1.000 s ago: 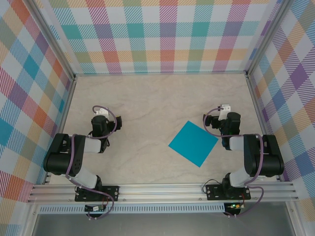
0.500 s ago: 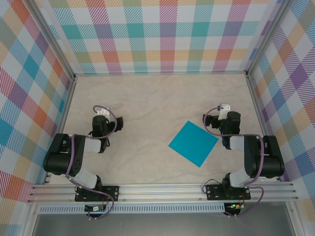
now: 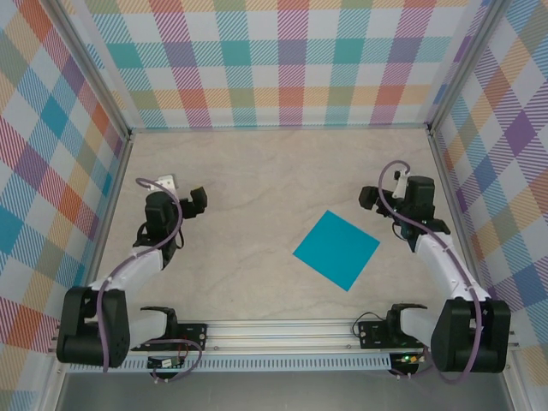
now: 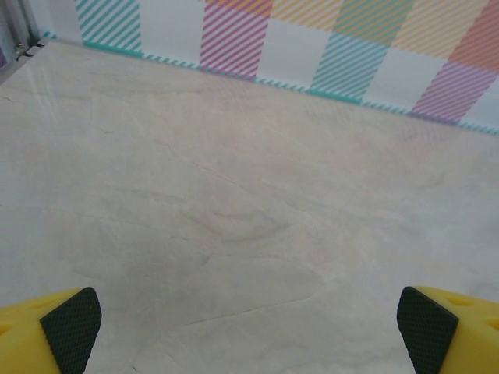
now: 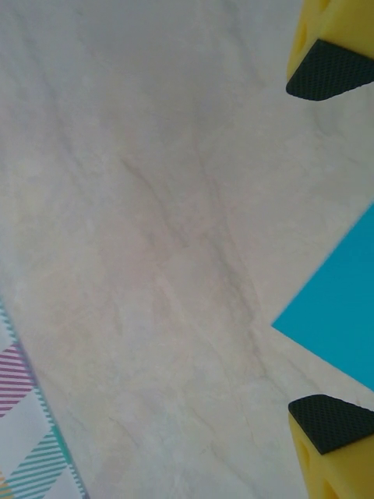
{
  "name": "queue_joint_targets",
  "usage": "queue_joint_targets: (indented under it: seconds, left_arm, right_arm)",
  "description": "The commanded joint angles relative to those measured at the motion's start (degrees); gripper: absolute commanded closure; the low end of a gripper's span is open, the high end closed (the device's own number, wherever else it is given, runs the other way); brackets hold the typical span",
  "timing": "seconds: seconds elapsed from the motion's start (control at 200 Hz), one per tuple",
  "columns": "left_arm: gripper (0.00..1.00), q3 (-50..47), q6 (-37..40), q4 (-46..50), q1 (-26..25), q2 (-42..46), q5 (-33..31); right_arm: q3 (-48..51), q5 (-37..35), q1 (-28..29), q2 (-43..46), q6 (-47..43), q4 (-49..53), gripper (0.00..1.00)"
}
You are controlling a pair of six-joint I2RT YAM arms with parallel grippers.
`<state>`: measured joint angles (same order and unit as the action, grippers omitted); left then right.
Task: Fold a paper plane with a square sheet of paper (pick it up from the middle)
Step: Rotate the square sheet of paper at the center of the table.
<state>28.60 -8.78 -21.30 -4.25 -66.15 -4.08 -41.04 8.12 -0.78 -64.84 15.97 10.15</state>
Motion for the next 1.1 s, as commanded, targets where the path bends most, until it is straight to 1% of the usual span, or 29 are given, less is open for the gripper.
queue_joint_targets:
  seconds: [0.0,0.04,0.1,0.135,0.18,0.205,0.26,0.32,0.46,0.515,0.66,0.68,0.715,0.845,0.935,1.055,1.095]
  left_arm:
    - [0.00,4.7,-12.9,18.0,0.7,5.2,2.5]
    - [0.00,6.0,-16.0,23.0,0.7,7.5,3.1]
    - [0.00,6.6,-16.1,27.4,0.7,11.3,4.1]
    - [0.00,6.2,-18.2,30.4,0.7,13.9,1.8]
    - [0.00,5.3,-24.5,34.7,0.8,17.1,-2.9]
    - [0.00,4.3,-26.4,35.4,0.9,18.7,-3.8]
    - [0.00,2.4,-23.6,33.2,1.1,21.4,1.7]
    - [0.00,1.6,-25.5,32.5,1.0,21.7,5.8]
    - [0.00,4.8,-27.4,38.6,1.1,17.7,11.3]
    - [0.00,5.0,-27.5,38.0,1.0,16.5,13.3]
    - [0.00,4.7,-29.3,37.7,1.0,14.7,14.2]
    - [0.00,4.4,-29.6,35.3,1.1,14.3,14.7]
    - [0.00,4.2,-30.1,34.3,1.1,13.6,15.3]
    - [0.00,4.0,-31.4,33.2,1.0,11.8,15.2]
    - [0.00,2.8,-32.9,32.2,1.0,12.5,14.7]
    - [0.00,1.3,-33.4,32.1,1.0,14.1,11.7]
    - [0.00,0.9,-32.9,31.5,1.1,14.3,12.2]
  right_arm:
    - [-5.9,12.4,0.1,-3.0,9.9,16.7,0.00]
    - [-7.3,15.8,0.1,-4.0,10.6,19.3,0.00]
    - [-6.1,20.8,0.3,-4.3,11.9,18.7,0.00]
    - [-4.9,22.7,0.4,-4.2,12.9,17.5,0.00]
    - [-4.2,24.1,0.4,-4.5,13.7,16.6,0.00]
    - [-3.8,24.3,0.5,-4.8,14.2,16.2,0.00]
    - [-3.8,25.6,0.8,-6.2,14.7,15.8,0.00]
    - [-4.9,27.7,1.2,-7.8,13.7,16.7,0.00]
    - [-6.0,27.9,2.2,-9.1,12.2,18.7,0.00]
    - [-6.3,28.7,2.5,-9.9,12.4,18.2,0.00]
    - [-8.0,29.0,4.8,-12.7,13.1,17.2,0.01]
    - [-8.4,28.5,5.2,-13.1,13.0,17.4,0.01]
    - [-9.0,27.1,5.5,-13.7,13.1,18.3,0.01]
    - [-9.1,24.0,5.9,-14.6,13.9,18.8,0.01]
    - [-8.3,25.9,6.3,-15.0,14.7,17.0,0.00]
    - [-9.2,24.4,9.2,-17.1,16.5,15.9,0.01]
    - [-9.9,23.3,10.3,-18.2,17.2,15.8,0.01]
